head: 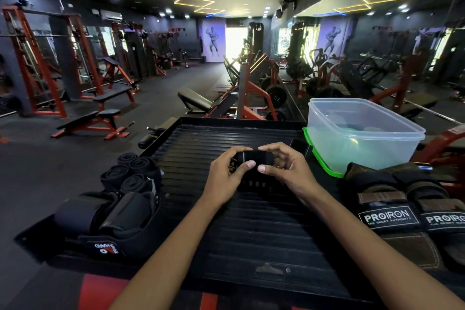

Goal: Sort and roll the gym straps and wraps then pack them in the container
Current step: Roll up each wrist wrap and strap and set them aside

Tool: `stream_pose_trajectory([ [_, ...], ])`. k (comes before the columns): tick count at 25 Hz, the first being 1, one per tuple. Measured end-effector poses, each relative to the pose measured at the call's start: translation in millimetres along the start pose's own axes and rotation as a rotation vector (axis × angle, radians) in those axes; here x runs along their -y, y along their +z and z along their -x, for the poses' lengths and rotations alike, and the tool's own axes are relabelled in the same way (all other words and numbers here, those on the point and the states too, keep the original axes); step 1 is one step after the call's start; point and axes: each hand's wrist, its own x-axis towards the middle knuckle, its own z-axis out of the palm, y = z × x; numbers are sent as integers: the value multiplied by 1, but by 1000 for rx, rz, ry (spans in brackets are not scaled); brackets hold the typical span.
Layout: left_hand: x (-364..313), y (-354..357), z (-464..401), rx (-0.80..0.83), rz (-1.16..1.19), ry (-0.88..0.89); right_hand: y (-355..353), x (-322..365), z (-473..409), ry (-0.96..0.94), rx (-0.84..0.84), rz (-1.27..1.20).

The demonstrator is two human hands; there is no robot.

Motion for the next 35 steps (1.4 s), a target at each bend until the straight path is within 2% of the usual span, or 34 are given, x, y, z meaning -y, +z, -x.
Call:
stream_pose_trajectory([
  [7,-1,0,1,68,42,23,-4,3,-2,53,-67,-84],
  [13,-2,-3,1,11,28,17,-2,5,1,2,50,-71],
  [22,-2,-2,0,45,52,-10,-5,0,-2,16,-19,8],
  [28,-7,-4,-1,38,9,-41,-4,4,0,-16,70,-12],
  [35,-9,-4,1,79,100,-61,-5,6,0,-9,-6,-35],
])
